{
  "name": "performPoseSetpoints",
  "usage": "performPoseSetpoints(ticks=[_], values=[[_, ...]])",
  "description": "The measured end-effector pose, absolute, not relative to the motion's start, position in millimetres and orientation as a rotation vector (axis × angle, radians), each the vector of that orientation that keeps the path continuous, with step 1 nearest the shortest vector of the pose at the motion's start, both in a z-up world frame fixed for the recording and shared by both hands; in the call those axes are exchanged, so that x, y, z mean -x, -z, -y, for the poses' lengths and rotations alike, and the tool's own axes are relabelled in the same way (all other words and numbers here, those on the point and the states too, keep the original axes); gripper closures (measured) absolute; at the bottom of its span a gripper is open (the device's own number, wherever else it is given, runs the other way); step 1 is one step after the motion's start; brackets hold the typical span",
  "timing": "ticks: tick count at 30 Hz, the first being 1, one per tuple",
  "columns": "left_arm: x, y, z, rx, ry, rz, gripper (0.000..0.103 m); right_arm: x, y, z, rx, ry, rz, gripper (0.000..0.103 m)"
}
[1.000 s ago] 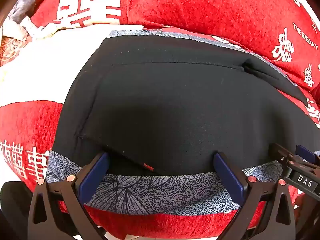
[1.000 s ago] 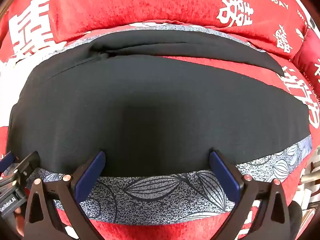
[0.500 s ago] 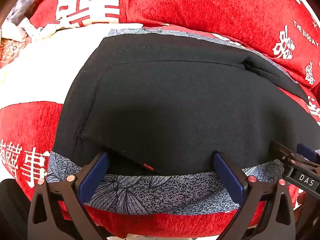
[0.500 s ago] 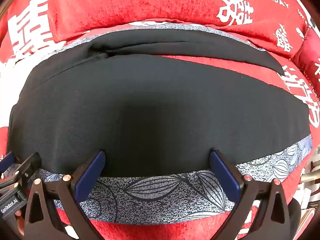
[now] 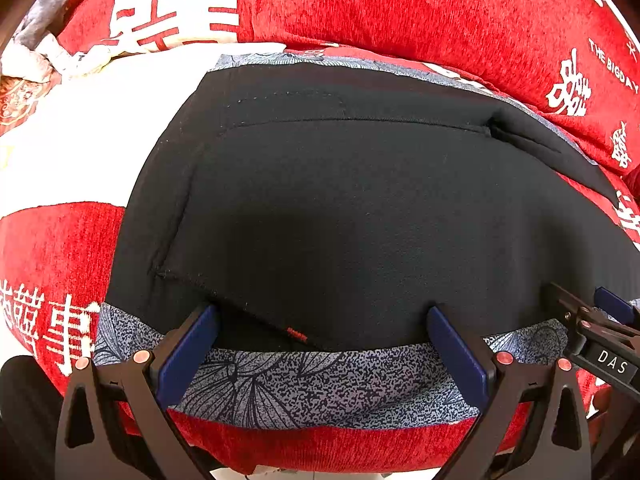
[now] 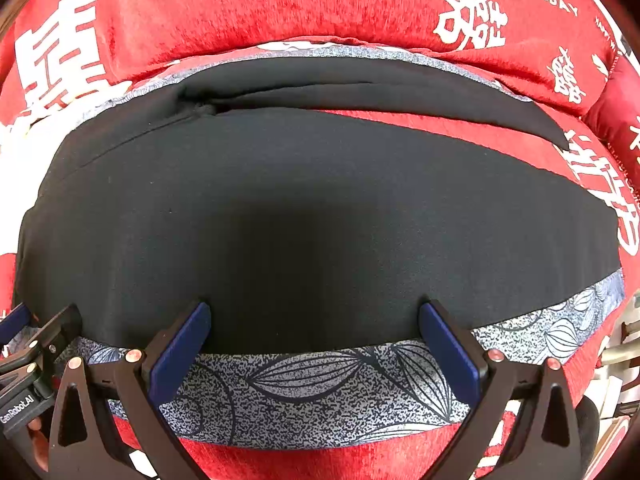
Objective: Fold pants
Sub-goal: 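Grasp the grey patterned waistband of the black pants with both grippers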
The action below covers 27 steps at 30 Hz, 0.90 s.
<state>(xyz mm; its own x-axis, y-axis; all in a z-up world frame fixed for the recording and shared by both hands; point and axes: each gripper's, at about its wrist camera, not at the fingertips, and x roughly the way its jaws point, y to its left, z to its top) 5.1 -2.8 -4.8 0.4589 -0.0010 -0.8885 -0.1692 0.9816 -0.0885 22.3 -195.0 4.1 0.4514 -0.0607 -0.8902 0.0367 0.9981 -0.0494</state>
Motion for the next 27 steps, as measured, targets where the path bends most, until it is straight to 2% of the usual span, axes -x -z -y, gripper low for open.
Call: performPoseSetpoints(ticks=[15, 21, 27], values=[[-6.6, 5.4, 2.9, 0.168, -0.107, -1.101, 0.0, -24.3, -0.7, 195.7, 0.026, 0.064, -1.129, 0.0], [-11.9, 0.8, 2.9, 0.151, -0.089, -1.135, 0.0, -31.1, -5.2, 193.3, 0.033, 0.061, -1.197, 0.0], [-8.4, -15.2, -1.3, 0.123, -0.122, -1.116, 0.0, -24.2, -25.2, 175.2, 0.037, -0.006, -1.118, 0.0]])
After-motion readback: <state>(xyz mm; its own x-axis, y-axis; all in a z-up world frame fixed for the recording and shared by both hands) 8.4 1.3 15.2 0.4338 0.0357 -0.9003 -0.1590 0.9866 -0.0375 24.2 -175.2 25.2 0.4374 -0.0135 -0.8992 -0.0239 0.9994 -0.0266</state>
